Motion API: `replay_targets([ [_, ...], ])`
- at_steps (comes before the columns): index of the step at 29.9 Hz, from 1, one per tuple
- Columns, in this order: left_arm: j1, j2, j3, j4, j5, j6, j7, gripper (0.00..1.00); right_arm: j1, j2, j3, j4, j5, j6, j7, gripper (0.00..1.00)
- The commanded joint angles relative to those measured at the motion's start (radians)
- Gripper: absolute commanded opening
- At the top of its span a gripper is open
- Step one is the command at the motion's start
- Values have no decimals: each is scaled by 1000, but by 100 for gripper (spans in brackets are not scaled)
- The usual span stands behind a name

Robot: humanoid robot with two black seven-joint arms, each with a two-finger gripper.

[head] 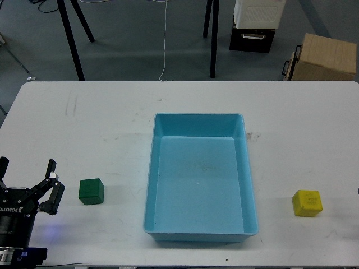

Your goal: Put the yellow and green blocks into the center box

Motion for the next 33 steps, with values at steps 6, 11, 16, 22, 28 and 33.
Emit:
replay_targets([
  [6, 8, 0, 3, -2, 5, 0, 11, 100, 68, 52, 33, -5, 36, 0, 0, 100],
  [11, 3, 0, 0, -2, 3, 0, 3, 100, 71, 52, 35, -5, 71, 0, -6, 100],
  [16, -9, 0, 2, 0, 3, 0, 8, 100, 97, -63, 36, 0, 65, 0, -29, 100],
  [22, -26, 0, 6, 1, 2, 0, 9, 100, 180, -386, -30, 9, 11, -97, -202, 100],
  [28, -55, 0, 55, 12, 3, 0, 9, 100, 376, -724, -172, 8, -235, -179, -231, 100],
  [33, -57, 0, 59, 12, 5, 0, 11, 100, 664, -939, -427, 11, -416, -170, -328, 100],
])
